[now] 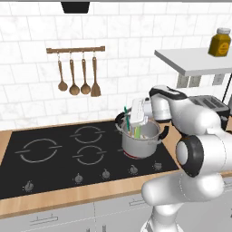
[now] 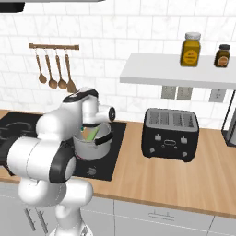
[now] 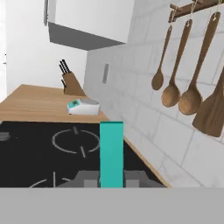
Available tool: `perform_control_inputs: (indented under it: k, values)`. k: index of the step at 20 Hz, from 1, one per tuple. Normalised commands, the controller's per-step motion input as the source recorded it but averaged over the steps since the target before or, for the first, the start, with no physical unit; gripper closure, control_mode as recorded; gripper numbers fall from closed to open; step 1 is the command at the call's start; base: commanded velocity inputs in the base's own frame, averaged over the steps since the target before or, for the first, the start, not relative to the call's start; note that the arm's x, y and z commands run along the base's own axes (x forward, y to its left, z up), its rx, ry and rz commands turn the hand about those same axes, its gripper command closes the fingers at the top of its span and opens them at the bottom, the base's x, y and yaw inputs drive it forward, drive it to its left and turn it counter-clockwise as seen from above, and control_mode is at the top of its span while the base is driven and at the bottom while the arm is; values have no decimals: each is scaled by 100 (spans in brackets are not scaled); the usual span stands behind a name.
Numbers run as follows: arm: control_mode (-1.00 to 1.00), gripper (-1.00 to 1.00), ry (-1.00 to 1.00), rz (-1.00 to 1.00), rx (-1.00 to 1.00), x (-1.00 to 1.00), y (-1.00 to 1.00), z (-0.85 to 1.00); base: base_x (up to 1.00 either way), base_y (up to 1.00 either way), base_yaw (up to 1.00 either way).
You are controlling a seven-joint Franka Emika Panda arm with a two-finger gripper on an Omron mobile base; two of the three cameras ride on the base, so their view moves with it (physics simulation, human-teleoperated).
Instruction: Put the corn and garlic in the pot. Retrieve the spatula and lightly stir the vegetables in the pot.
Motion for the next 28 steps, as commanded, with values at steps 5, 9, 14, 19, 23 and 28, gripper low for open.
perform_control_inputs:
  k: [5, 9, 14, 19, 23, 28]
  values:
    - [-100, 100, -2, 2, -1, 4, -1, -26, 0, 0, 0]
    - [-100, 100, -2, 0, -7, 0, 0, 0, 0, 0, 0]
    - [-100, 100, 0, -12, -2, -21, 0, 26, 0, 0, 0]
    - [-100, 100, 0, -23, 0, -73, 0, 39, 0, 0, 0]
    - [-100, 100, 0, -24, 0, -76, 0, 55, 0, 0, 0]
    - [-100, 100, 0, -20, 0, -14, 8, 80, 0, 0, 0]
